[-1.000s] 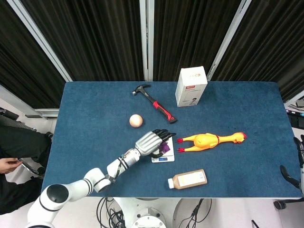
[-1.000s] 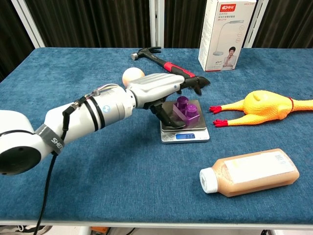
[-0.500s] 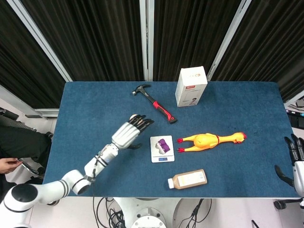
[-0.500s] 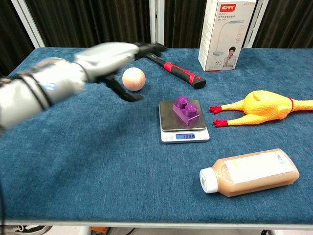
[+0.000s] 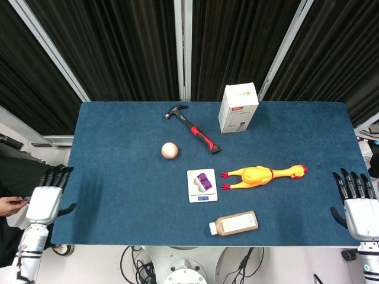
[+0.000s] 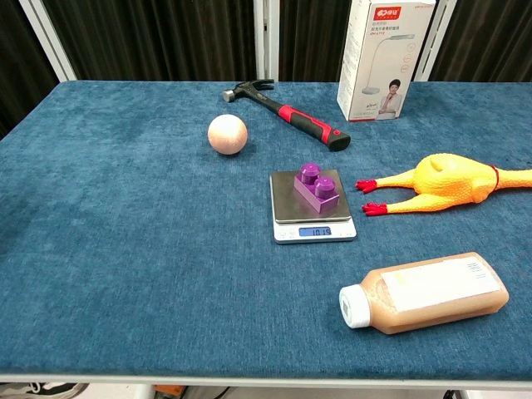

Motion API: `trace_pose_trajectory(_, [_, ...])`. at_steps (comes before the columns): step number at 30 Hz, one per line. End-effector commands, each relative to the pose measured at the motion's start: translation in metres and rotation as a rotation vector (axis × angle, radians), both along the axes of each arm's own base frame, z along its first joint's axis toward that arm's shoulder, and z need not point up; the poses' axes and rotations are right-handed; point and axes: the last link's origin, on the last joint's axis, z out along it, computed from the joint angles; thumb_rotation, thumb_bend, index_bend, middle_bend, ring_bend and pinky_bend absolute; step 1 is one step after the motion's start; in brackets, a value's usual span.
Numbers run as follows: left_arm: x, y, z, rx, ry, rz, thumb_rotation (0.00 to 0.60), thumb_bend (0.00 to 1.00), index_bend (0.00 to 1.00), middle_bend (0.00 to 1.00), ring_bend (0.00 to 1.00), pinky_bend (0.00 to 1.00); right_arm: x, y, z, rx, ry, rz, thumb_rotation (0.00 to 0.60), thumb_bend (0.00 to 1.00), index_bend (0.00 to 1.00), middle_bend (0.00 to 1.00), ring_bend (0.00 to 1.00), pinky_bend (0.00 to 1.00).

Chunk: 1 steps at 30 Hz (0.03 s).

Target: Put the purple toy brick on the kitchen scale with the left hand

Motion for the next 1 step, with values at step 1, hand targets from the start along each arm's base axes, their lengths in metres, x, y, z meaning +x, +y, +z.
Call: trace_pose_trajectory(1, [-0.0138,-0.0174,0.0147,0.035,-0.01,0.024,0.6,0.14,0.02,0.08,0.0,0.07,-0.0022,-0.0058,-0.0074,0.022,-0.012,-0.024,0.6,0.15,0.0,0.0,0.0,0.0])
